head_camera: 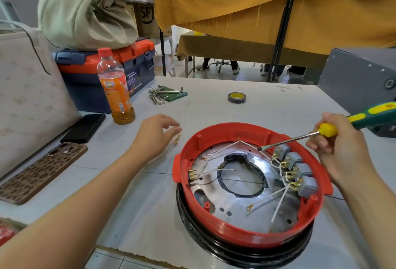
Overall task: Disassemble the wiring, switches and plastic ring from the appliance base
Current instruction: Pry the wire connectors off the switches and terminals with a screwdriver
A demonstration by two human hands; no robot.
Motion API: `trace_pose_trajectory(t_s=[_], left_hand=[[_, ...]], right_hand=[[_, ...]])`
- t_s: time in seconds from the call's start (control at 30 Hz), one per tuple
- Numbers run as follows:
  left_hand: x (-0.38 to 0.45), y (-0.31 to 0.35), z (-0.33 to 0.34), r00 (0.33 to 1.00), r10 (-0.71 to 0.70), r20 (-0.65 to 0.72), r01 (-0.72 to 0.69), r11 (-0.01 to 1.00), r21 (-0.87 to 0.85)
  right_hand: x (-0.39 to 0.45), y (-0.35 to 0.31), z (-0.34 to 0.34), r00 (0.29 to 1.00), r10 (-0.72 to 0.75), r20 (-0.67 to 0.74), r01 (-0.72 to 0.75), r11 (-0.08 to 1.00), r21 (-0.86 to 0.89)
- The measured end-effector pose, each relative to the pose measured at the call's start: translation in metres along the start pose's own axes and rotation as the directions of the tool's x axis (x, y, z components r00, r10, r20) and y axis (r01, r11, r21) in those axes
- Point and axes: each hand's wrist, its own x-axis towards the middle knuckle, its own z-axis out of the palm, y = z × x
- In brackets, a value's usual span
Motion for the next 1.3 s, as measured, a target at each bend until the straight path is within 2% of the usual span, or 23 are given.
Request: trace_pose_trajectory(t_s=[0.1, 0.17, 0.27, 0.37, 0.57, 0.9, 1.2, 1.3], left_hand=[[0.002, 0.035, -0.006, 0.965, 0.235, 0.117, -0.229, 0.971, -0.062], [0.004, 0.059, -0.001, 0.893, 0.355, 0.276, -0.345, 0.935, -0.085], [0.01, 0.087, 0.015, 0.767, 0.421, 0.484, -0.458, 0.888, -0.045], [0.017, 0.099, 0.028, 0.716, 0.418, 0.559, -0.522, 0.852, 0.032], [0.012, 0.094, 0.035, 0.744, 0.395, 0.538, -0.576, 0.788, 0.217], [0.004, 0.092, 0.018, 0.829, 0.264, 0.493, -0.521, 0.686, 0.509], [0.0, 0.108, 0.006, 0.877, 0.284, 0.388, -0.462, 0.721, 0.516], [-0.001, 0.13, 0.025, 0.841, 0.325, 0.433, -0.495, 0.786, 0.371]], right_hand=[[0.001, -0.001, 0.001, 1.0, -0.022, 0.0, 0.022, 0.999, -0.035], [0.002, -0.002, -0.001, 0.999, -0.037, 0.01, 0.038, 0.998, -0.053], [0.004, -0.002, -0.005, 0.998, -0.063, 0.029, 0.065, 0.996, -0.069], [0.005, -0.005, -0.01, 0.995, -0.095, 0.039, 0.098, 0.993, -0.071], [0.008, -0.013, -0.014, 0.992, -0.112, 0.051, 0.115, 0.992, -0.05], [0.008, -0.02, -0.015, 0.984, -0.177, 0.03, 0.178, 0.983, -0.05], [0.004, -0.021, -0.008, 0.976, -0.191, 0.102, 0.202, 0.973, -0.11], [0.003, -0.025, -0.006, 0.97, -0.209, 0.123, 0.226, 0.963, -0.146]])
